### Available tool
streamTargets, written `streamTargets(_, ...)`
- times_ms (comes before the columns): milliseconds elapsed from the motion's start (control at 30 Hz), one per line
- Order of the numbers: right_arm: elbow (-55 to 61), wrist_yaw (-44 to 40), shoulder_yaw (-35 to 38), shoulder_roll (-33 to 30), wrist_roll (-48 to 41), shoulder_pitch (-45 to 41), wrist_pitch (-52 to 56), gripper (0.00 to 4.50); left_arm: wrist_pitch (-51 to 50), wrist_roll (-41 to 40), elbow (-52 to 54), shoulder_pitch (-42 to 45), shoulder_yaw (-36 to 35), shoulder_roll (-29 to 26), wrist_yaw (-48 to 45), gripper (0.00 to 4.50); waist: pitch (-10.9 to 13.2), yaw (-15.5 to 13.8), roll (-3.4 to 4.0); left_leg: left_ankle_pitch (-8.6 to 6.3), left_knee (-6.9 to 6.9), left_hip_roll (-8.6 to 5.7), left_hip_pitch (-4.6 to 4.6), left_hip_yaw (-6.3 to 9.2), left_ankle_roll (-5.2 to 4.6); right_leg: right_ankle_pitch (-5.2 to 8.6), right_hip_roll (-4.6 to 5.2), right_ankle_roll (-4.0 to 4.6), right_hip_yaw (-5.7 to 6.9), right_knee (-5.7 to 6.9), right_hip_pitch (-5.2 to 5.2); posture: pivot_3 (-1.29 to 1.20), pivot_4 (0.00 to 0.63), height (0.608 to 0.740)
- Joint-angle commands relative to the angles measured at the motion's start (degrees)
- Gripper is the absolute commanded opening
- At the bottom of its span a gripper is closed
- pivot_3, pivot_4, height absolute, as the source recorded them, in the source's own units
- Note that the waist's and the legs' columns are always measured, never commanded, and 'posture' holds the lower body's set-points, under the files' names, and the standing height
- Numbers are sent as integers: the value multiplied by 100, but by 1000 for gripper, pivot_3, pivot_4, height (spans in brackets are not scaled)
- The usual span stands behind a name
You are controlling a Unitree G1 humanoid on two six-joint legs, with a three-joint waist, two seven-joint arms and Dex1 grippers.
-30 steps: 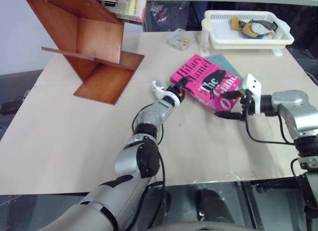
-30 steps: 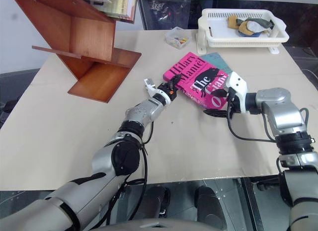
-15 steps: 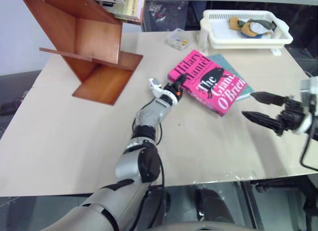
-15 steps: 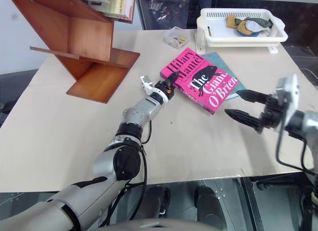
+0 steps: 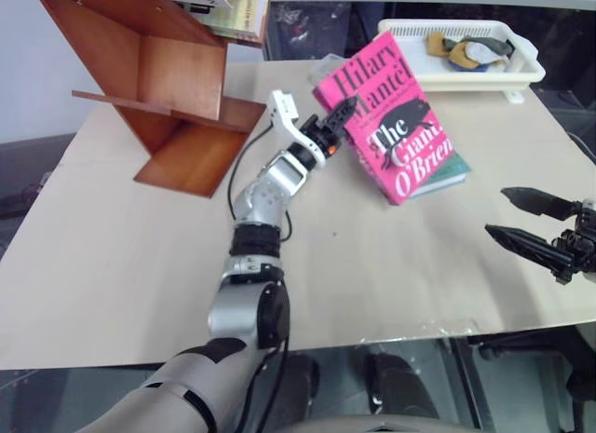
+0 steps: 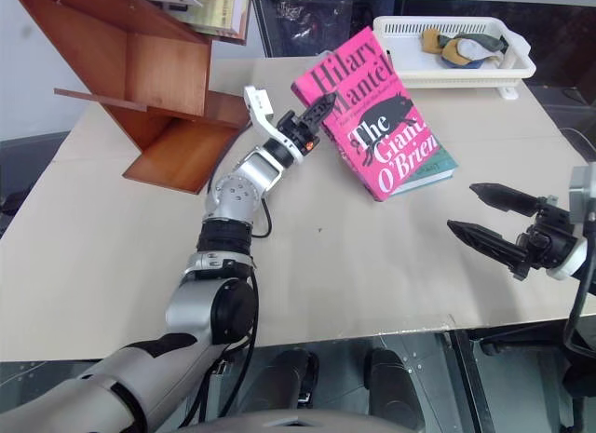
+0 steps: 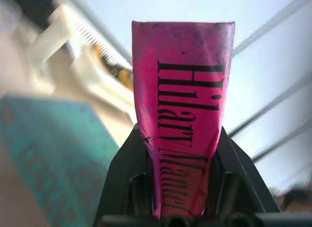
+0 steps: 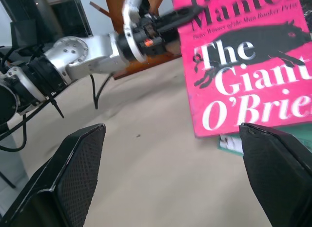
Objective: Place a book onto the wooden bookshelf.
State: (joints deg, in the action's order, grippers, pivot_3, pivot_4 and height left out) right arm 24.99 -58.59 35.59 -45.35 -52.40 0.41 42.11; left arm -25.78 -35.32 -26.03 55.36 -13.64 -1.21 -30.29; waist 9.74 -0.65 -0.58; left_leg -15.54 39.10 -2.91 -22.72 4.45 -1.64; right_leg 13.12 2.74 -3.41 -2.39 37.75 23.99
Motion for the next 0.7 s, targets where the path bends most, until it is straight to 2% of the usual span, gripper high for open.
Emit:
streamTargets(33, 93, -15, 73, -113, -143, -58, -178, 4500, 908, 983, 660, -97, 828, -413, -459, 793, 0, -6, 0, 0, 0, 0, 0, 0, 0, 0, 0, 0, 0, -1, 0, 0, 150, 740)
streamTargets(333, -384, -254, 110, -246, -12, -18, -455, 4500, 2734, 2764, 1209, -195, 2017, -1379, -948, 793, 0, -18, 0, -7, 0, -1, 0, 2, -14, 0, 3, 0, 2, -6, -4, 0, 150, 740)
streamTargets(467, -549, -304, 25, -267, 50, -64, -566, 4500, 3068, 3102, 1425, -159, 2188, -1555, -956, 793, 1, -21, 0, -13, 0, -1, -3, 2, -24, 0, 5, 0, 3, -9, -3, 0, 150, 740)
streamTargets(700, -738, -336, -127, -305, 89, -207, -642, 4500, 3952, 4415, 1943, 121, 2773, -2305, -1089, 793, 2, -17, 1, -14, 0, -1, -3, 3, -26, 0, 6, 0, 4, -9, -3, 0, 150, 740)
